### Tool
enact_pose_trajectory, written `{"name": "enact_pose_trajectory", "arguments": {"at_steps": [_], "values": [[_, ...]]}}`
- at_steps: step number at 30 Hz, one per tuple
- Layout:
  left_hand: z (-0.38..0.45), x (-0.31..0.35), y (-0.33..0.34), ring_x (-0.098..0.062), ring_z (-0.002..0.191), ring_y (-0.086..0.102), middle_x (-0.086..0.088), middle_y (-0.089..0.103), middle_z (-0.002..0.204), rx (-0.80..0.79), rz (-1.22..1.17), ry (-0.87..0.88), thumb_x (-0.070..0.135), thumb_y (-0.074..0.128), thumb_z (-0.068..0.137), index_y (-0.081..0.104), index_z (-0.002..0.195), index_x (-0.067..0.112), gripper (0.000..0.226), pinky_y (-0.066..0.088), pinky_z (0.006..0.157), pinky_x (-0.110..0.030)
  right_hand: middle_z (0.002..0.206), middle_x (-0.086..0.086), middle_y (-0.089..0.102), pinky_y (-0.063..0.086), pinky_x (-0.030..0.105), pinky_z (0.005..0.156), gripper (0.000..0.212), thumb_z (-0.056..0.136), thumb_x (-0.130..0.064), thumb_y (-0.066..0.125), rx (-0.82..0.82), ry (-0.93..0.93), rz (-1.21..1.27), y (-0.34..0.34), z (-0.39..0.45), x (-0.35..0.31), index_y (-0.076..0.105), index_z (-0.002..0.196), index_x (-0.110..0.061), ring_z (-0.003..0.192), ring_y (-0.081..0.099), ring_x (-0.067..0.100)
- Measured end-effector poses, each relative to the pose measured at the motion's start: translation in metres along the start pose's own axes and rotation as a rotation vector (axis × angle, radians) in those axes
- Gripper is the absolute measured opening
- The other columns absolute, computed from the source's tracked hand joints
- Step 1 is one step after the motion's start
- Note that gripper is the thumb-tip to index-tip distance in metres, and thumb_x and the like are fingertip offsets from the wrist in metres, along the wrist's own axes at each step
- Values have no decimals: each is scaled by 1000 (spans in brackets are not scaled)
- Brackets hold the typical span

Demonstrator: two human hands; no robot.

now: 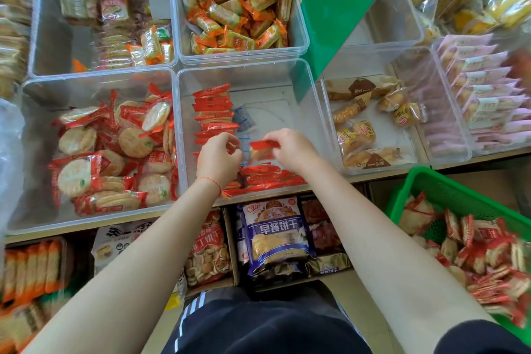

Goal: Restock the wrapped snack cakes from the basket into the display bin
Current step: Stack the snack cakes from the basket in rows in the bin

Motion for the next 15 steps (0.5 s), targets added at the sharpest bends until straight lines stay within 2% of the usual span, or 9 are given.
{"name": "enact_pose_trajectory", "arguments": {"at_steps": [2, 3, 6, 9, 13, 15], "values": [[-2, 5, 5, -21, 92, 59, -2, 66, 95, -13, 44, 48, 13, 59, 84, 69, 99, 15, 18, 46, 83, -31, 118, 3, 65, 51, 35, 87, 40, 93, -6, 49, -152, 6, -115, 33, -2, -2, 65, 123, -27, 104, 61, 26], [-3, 7, 9, -21, 93, 59, -3, 66, 97, -30, 67, 67, 13, 59, 84, 69, 99, 15, 19, 45, 83, -30, 119, 4, 64, 51, 36, 88, 40, 94, -6, 48, -176, 7, -146, 43, -3, -3, 64, 124, -26, 105, 60, 27], [-5, 14, 20, -21, 94, 59, -2, 66, 101, -98, 122, 117, 15, 58, 85, 70, 102, 17, 21, 43, 82, -28, 116, 7, 57, 50, 37, 87, 39, 97, -8, 46, -131, -6, -152, 46, -2, -6, 62, 127, -26, 106, 58, 30], [-4, 17, 26, -21, 97, 62, -1, 69, 104, -144, 177, 143, 17, 57, 85, 72, 104, 19, 24, 48, 84, -31, 117, 7, 56, 48, 38, 88, 36, 98, -12, 46, -100, -28, -132, 41, 1, -6, 63, 126, -27, 107, 57, 30], [-5, 20, 38, -25, 102, 60, -6, 66, 110, -241, 313, 170, 17, 52, 88, 73, 109, 22, 30, 48, 87, -34, 126, 6, 59, 47, 35, 93, 36, 98, -13, 47, -198, -36, -76, 43, -3, -3, 63, 128, -26, 113, 56, 27], [-5, 22, 38, -26, 106, 59, -7, 65, 114, -248, 318, 170, 15, 51, 88, 73, 111, 21, 32, 46, 89, -34, 130, 4, 60, 49, 37, 94, 39, 97, -11, 45, -195, -9, 9, 35, -5, 2, 63, 128, -27, 110, 58, 24]]}}
Point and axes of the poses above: each hand's wrist, its own z-axis towards the middle knuckle, its own y-axis out of the palm, x = y × z, the point moved 10 cm from there along z, towards the middle knuckle
